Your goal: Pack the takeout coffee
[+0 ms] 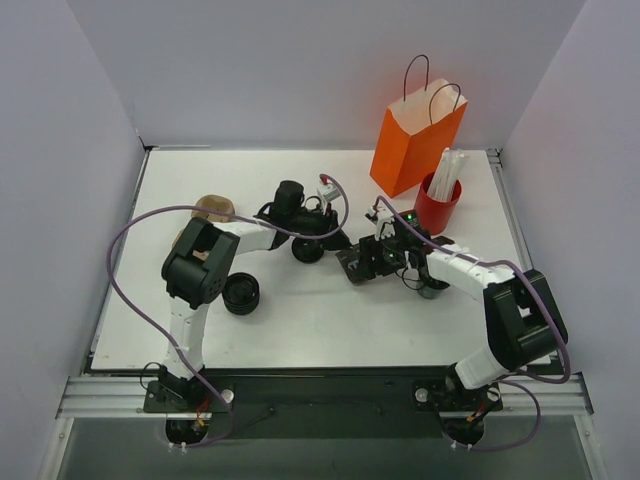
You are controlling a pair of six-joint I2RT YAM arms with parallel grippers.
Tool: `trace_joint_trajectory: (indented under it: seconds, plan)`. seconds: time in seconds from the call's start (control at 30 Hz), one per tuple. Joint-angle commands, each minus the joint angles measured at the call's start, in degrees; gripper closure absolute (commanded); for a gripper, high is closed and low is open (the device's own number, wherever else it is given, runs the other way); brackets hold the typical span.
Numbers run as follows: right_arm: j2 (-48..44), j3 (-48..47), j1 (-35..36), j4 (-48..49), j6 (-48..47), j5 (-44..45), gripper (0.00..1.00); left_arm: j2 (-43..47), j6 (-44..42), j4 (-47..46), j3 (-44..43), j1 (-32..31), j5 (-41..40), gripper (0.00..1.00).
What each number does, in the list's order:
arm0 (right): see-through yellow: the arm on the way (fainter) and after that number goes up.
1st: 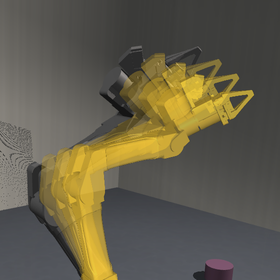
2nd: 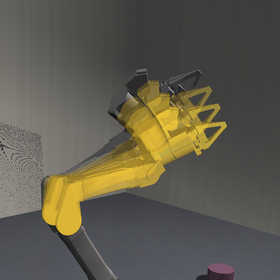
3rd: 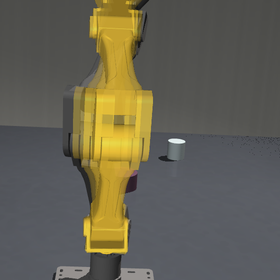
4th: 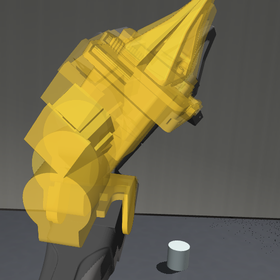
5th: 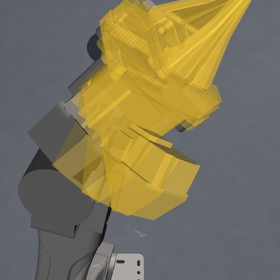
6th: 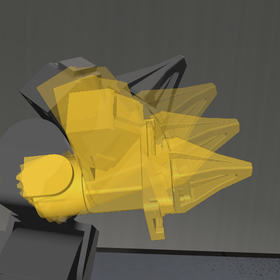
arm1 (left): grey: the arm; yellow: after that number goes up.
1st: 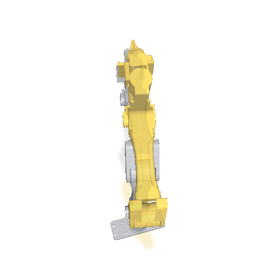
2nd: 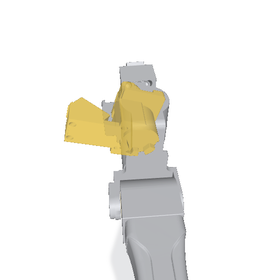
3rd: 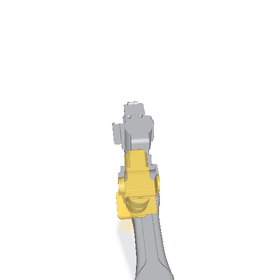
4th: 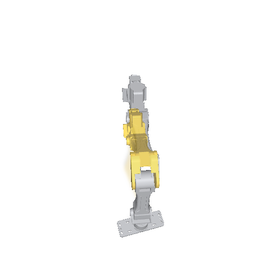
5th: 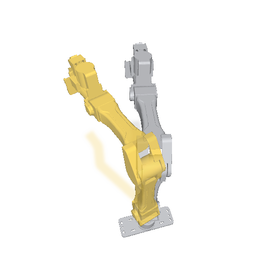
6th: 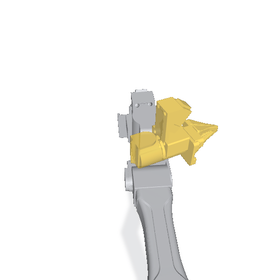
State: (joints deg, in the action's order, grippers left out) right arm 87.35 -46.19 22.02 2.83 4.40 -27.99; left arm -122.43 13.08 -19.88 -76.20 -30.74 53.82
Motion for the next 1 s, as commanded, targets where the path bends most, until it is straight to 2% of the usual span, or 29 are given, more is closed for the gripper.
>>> trace_joint_trajectory:
  seconds: [0.0, 0.17, 0.23, 0.37, 0.73, 0.83, 0.87, 0.9, 0.93, 0.97]
  plan:
    - [-3.2, 0.1, 0.2, 5.3, 0.4, -2.0, 0.54, 6.1, 0.8, -1.4, 1.9, -0.3, 0.4, 0.47]
    - [-4.0, 0.9, 0.3, 4.4, -1.9, -3.7, 0.55, 8.5, 10.0, -7.9, 2.9, 4.1, 4.9, 0.44]
    - [-4.2, 0.8, 0.3, 4.2, -2.0, -4.0, 0.55, 10.0, 10.3, -7.5, 2.8, 4.6, 8.2, 0.42]
    - [-4.7, 0.4, 0.6, 4.8, -1.7, -5.2, 0.55, 12.0, 4.5, 0.6, 2.6, 3.8, 10.0, 0.37]
    - [-7.4, 0.6, 2.0, 5.1, -1.9, -7.2, 0.55, 10.7, -6.8, 14.9, -0.8, 1.0, 6.7, 0.38]
    - [-7.8, 0.7, 2.1, 5.3, -1.4, -6.7, 0.54, 11.8, -8.4, 15.8, -0.2, 0.7, 6.2, 0.59]
    - [-7.9, 0.5, 2.1, 5.1, -1.1, -5.2, 0.52, 12.9, -8.5, 16.2, 0.2, 0.7, 3.9, 0.72]
    - [-8.0, 0.3, 2.1, 4.6, -0.6, -4.1, 0.49, 13.6, -9.1, 16.7, 0.4, 0.6, 2.3, 0.80]
    - [-8.2, -0.3, 2.0, 2.9, 0.2, -3.1, 0.42, 14.6, -9.6, 18.0, 0.9, 0.2, 0.6, 0.85]
    - [-9.4, -0.6, 2.0, 1.9, 0.7, -2.3, 0.40, 17.0, -10.3, 18.2, 1.5, -0.2, -3.3, 0.87]
